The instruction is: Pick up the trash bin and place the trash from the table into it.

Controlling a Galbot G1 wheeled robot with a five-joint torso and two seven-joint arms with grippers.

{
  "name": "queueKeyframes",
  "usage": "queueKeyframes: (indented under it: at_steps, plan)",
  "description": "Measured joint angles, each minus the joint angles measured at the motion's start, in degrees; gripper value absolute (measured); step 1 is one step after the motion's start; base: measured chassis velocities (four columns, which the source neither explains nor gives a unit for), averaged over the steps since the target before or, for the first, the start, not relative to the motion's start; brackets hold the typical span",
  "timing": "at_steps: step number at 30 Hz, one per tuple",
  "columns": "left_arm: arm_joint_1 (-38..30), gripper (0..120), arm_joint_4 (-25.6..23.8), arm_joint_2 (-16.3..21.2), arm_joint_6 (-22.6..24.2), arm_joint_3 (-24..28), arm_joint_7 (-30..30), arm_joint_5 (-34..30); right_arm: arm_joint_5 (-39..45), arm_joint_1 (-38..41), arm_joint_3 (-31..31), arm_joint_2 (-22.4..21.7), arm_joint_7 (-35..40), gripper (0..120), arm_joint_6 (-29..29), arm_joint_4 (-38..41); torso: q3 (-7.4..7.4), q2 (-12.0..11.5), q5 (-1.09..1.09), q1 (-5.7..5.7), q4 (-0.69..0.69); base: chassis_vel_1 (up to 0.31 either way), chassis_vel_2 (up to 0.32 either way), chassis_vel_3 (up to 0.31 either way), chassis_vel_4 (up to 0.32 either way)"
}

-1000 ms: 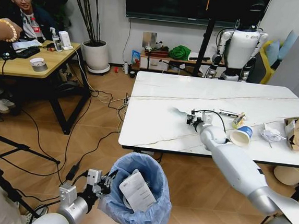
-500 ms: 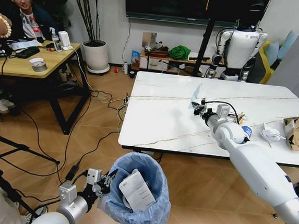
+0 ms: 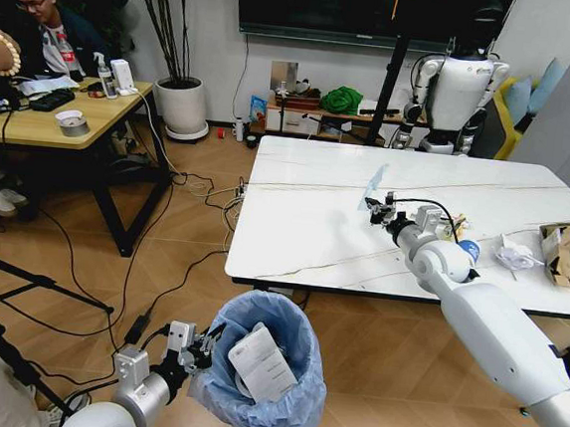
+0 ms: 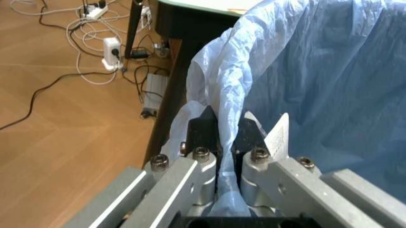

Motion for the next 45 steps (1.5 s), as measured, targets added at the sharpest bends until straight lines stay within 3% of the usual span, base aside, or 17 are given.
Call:
queueKeyframes:
  at_steps: [15, 35, 45]
  plan:
    - [-0.12, 0, 0.04, 0.06, 0.00, -0.07, 0.00, -0.16, 1.63, -2.81, 1.40, -3.14, -3.24, 0, 1.99, 5.90, 0.00, 0.00, 0.00, 0.00, 0.00, 0.000, 0.000, 0.000, 0.000]
    - [0.01, 0, 0.70, -0.37, 0.08, -1.45, -0.16, -0.61, 2.46, -11.38, 3.46, -11.73, -9.81, 0, 8.15, 27.02, -0.01, 0.00, -0.01, -0.01, 0.00, 0.000, 0.000, 0.000, 0.000]
    - [-0.18, 0, 0.22, -0.80, 0.12, -2.30, -0.19, -1.03, 2.36, -16.31, 0.90, -18.43, -13.34, 0, 10.99, 37.20, -0.01, 0.00, 0.00, -0.01, 0.00, 0.000, 0.000, 0.000, 0.000]
